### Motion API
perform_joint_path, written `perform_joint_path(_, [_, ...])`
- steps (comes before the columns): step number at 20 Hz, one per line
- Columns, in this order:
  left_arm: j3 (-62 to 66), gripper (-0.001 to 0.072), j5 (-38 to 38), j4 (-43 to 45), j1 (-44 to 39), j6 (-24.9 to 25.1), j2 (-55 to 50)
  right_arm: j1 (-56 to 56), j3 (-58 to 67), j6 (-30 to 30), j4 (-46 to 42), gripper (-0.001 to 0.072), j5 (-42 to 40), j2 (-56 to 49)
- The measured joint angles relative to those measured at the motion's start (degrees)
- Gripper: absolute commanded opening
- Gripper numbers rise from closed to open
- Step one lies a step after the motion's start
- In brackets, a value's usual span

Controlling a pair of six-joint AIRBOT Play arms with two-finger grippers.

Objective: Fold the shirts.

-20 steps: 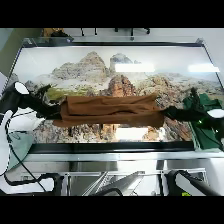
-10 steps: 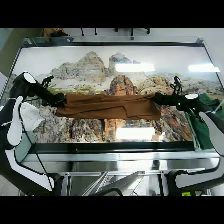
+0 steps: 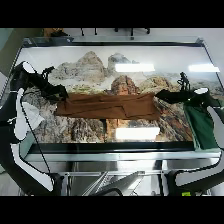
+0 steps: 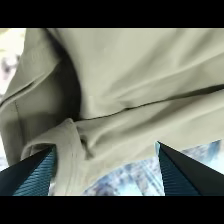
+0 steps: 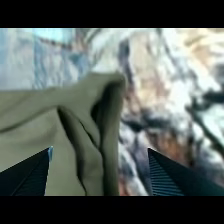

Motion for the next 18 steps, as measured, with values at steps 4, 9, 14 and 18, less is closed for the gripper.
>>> perform_joint_path(4, [5.2, 0.0677, -2.7, -0.1, -1.1, -2.3, -0.1, 0.4, 0.4, 0.8, -0.7, 0.0655, 4.4, -2.9])
perform_joint_path(9, [7.1, 0.0094, -3.7, -0.2, -4.4, -3.1, -0.2, 5.1, 0.8, 0.2, -1.6, 0.0172, 4.7, -4.9])
perform_joint_path(14, [7.4, 0.0016, -0.2, -0.3, -10.4, -3.2, -0.5, 7.8, 3.6, -1.3, -2.5, 0.0023, 4.2, -5.1])
perform_joint_path(18, [7.4, 0.0016, 6.0, -7.4, -18.1, -3.1, -3.9, 6.4, 9.3, 0.7, -3.2, 0.0022, 9.8, -2.8])
